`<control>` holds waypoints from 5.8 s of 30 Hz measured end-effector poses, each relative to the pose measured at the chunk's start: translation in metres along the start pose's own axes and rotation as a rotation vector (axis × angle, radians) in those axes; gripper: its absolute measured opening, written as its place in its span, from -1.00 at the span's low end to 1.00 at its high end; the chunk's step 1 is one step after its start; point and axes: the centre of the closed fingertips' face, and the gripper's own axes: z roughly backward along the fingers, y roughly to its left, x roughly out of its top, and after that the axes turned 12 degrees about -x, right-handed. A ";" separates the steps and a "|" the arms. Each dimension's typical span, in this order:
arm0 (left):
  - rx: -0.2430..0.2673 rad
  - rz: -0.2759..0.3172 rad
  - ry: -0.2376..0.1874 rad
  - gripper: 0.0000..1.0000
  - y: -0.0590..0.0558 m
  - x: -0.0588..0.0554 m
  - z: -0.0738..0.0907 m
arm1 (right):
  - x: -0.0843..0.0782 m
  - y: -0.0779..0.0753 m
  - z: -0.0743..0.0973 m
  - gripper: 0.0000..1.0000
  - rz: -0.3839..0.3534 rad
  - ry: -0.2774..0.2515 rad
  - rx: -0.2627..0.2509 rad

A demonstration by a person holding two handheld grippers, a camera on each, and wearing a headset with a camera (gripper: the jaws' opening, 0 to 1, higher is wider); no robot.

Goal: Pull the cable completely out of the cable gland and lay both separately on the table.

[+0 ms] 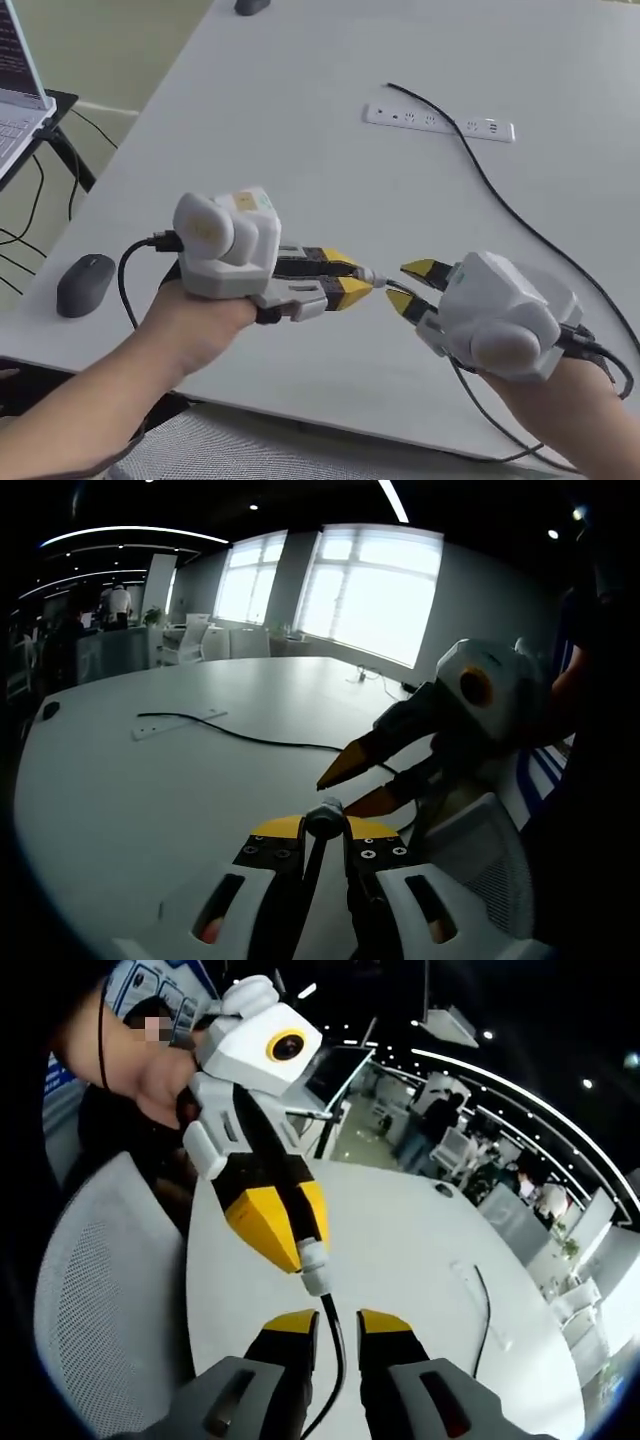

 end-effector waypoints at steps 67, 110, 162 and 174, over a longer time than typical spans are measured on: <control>0.018 0.010 -0.021 -0.70 0.006 0.007 -0.007 | -0.111 -0.016 0.002 -1.00 -0.682 0.272 -0.004; 0.023 0.022 -0.025 -0.70 0.008 0.001 -0.002 | -0.120 -0.012 0.007 -1.00 -0.607 0.260 -0.012; -0.030 0.061 0.084 -0.70 0.046 -0.110 0.028 | -0.051 0.036 -0.115 -1.00 -0.074 0.248 0.205; -0.030 0.071 0.143 -0.69 0.060 -0.147 0.025 | -0.063 0.072 -0.138 -1.00 -0.019 0.254 0.281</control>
